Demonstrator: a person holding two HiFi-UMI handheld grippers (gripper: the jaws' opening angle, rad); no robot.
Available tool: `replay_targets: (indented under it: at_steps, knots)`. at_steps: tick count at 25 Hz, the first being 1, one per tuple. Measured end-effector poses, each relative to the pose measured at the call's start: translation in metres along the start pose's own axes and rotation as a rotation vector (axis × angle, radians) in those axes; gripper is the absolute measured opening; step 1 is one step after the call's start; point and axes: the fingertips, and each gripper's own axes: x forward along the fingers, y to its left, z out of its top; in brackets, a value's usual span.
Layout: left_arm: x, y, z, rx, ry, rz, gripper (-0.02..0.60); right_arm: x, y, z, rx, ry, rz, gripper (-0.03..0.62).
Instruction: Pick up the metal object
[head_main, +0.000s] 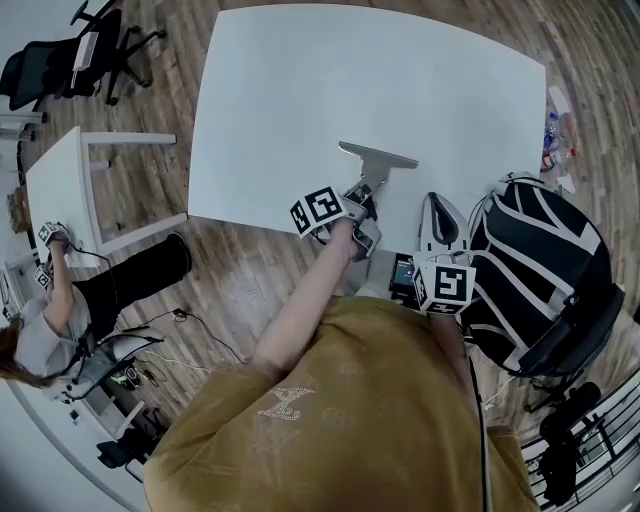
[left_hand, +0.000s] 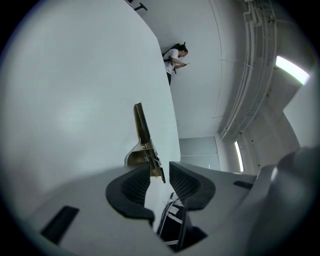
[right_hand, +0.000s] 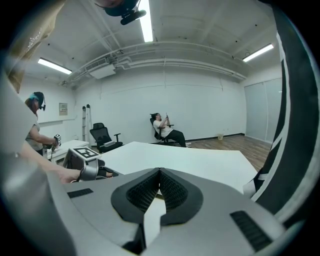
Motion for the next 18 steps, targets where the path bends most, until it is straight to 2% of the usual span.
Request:
replay_targets:
  at_steps: [4,8,10,12,18]
  knots:
    - [0.007,0.004,0.001,-0.091,-0.004,-0.021,0.121,0.001,0.0,-0.003,0.003,0.006,0.008,0.0]
    - [0.009,0.006,0.001,-0.17,-0.012,-0.047,0.092,0.001,0.002,-0.004,0.005,0.007,0.019,0.0]
    - [0.01,0.004,0.0,-0.188,-0.016,-0.063,0.079,0.0,0.002,-0.004,0.005,0.005,0.019,0.0]
    - [0.011,0.001,0.0,-0.195,-0.017,-0.066,0.029,-0.001,0.003,-0.003,0.005,0.002,0.021,0.0]
    - [0.011,-0.001,0.003,-0.207,-0.021,-0.065,0.017,-0.001,0.007,0.0,-0.002,-0.006,0.029,0.0]
